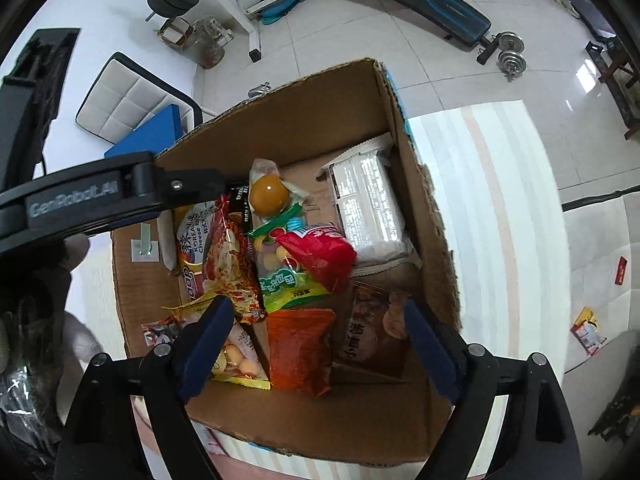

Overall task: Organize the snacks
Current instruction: 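Open both tools to release the items and move back to the table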

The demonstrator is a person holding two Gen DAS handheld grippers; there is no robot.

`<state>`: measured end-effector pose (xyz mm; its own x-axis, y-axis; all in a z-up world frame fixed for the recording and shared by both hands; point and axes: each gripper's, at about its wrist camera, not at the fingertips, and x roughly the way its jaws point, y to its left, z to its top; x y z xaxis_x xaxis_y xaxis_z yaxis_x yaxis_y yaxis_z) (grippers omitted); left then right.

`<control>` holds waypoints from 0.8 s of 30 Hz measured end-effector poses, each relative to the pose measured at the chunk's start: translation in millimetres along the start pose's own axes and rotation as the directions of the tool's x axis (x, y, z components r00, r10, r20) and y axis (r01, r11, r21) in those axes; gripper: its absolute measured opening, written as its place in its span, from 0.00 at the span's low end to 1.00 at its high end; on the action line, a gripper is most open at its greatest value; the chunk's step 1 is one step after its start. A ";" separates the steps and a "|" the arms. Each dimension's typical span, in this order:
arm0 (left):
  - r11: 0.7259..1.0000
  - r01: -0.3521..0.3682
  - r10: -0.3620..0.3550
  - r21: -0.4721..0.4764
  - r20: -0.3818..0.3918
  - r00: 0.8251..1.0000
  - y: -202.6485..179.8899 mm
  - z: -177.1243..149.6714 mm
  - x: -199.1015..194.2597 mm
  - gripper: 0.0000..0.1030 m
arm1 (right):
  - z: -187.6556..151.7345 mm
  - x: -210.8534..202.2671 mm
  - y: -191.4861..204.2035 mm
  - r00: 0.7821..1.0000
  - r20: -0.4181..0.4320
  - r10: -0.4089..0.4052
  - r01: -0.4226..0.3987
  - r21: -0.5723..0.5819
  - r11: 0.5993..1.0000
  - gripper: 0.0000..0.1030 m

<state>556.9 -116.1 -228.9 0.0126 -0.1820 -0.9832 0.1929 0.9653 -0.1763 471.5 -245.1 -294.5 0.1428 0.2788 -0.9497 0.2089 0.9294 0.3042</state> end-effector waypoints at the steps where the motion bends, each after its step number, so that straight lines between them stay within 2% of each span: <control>1: 1.000 0.004 -0.004 0.001 0.006 1.000 0.5 -3.8 -3.2 0.81 | -2.4 -3.1 0.3 1.000 0.005 -0.008 0.008 -0.006 1.000 0.88; 6: 0.999 -0.028 0.026 0.016 0.077 0.997 0.0 -28.0 -22.5 0.81 | -13.4 -16.5 9.4 0.997 0.046 -0.057 0.060 -0.054 0.997 0.90; 11: 0.997 -0.079 0.075 0.017 0.178 0.981 3.9 -64.2 -43.0 0.81 | -33.9 -33.7 21.7 0.987 0.121 -0.107 0.122 -0.116 0.986 0.94; 18: 0.997 -0.064 0.070 -0.034 0.241 0.968 20.5 -112.0 -59.9 0.85 | -64.4 -51.9 32.7 0.979 0.175 -0.105 0.130 -0.139 0.982 0.95; 24: 0.991 -0.091 0.119 -0.101 0.326 0.938 33.9 -175.7 -75.8 0.85 | -106.8 -59.4 34.2 0.978 0.189 -0.085 0.115 -0.154 0.981 0.95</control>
<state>390.1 -36.6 -168.6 0.3542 -0.1167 -0.9279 0.0906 0.9918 -0.0901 366.9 -204.0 -235.6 0.3044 0.1478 -0.9410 0.0726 0.9814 0.1777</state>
